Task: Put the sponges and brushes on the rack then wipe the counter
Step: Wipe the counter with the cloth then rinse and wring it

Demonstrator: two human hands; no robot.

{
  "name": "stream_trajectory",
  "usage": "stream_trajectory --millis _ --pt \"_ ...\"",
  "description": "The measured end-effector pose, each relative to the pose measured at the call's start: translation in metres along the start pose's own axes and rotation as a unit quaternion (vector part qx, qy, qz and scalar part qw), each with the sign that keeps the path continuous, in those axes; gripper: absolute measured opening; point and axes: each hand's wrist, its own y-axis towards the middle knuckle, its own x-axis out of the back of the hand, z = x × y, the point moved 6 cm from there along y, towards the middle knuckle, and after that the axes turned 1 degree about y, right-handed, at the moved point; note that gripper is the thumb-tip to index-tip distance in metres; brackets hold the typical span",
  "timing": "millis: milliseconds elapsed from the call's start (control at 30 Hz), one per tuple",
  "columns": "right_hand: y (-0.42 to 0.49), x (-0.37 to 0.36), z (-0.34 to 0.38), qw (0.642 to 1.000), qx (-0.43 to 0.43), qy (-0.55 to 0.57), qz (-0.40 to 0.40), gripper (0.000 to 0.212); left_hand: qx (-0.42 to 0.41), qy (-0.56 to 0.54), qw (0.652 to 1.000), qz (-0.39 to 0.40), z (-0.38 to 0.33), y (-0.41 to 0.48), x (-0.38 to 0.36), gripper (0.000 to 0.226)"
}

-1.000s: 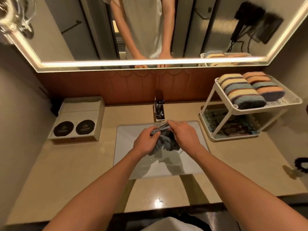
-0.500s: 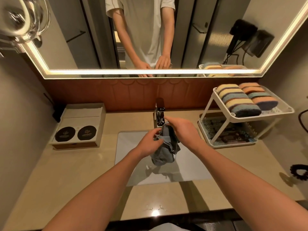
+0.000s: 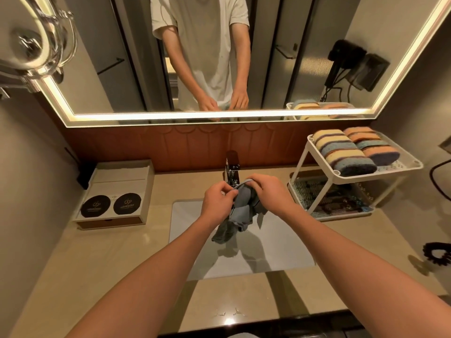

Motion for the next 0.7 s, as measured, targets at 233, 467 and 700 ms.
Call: stream_trajectory --millis 233,467,700 --pt "-0.009 -0.008 0.001 0.96 -0.124 0.249 0.036 0.025 0.106 -0.18 0.976 -0.067 0.0 0.011 0.004 0.01" --pt "-0.012 -0.028 0.009 0.893 -0.238 0.382 0.013 0.037 0.234 -0.317 0.918 0.046 0.02 -0.008 -0.024 0.067" --pt "-0.012 -0.04 0.008 0.815 -0.296 0.497 0.033 0.043 0.06 -0.037 0.992 0.104 -0.005 -0.031 -0.027 0.058"
